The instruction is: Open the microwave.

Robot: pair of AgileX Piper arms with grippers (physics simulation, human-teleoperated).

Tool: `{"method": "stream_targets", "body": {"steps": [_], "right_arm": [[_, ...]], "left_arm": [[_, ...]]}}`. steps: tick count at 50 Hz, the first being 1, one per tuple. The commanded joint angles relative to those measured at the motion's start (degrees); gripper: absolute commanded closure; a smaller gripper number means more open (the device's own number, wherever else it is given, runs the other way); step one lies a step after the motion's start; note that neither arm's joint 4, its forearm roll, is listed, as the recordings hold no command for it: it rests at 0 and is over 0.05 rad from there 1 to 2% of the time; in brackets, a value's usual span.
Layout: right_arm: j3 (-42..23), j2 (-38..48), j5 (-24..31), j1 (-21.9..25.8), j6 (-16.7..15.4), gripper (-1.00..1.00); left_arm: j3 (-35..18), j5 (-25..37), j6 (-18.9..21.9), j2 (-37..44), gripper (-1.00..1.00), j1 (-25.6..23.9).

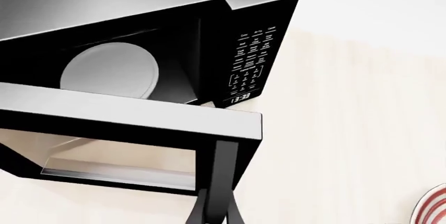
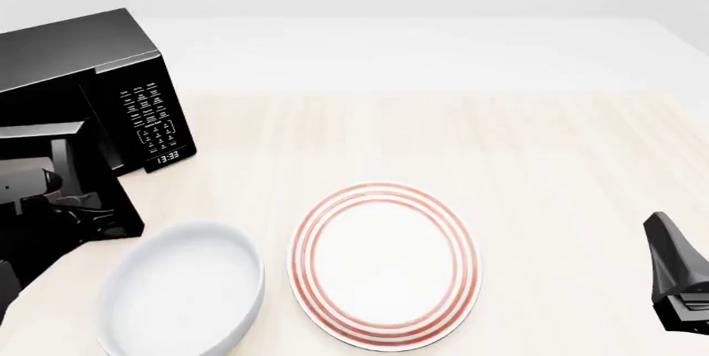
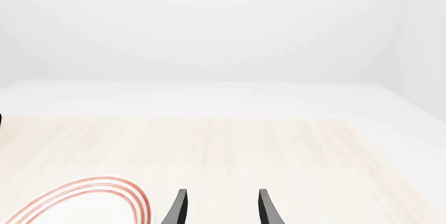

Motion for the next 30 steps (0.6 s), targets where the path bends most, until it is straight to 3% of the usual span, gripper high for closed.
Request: {"method": "stream_targets", "body": {"steps": [1, 30], "right_arm": [[0.0, 0.0, 0.0, 0.0, 0.0, -1.0], [0.0, 0.0, 0.0, 0.0, 0.0, -1.0]], "left_arm": [[-4.0, -4.0, -5.1, -6.5, 1.0, -5.2], [-1.9, -1.6, -4.6, -10.4, 1.0, -4.9]]}}
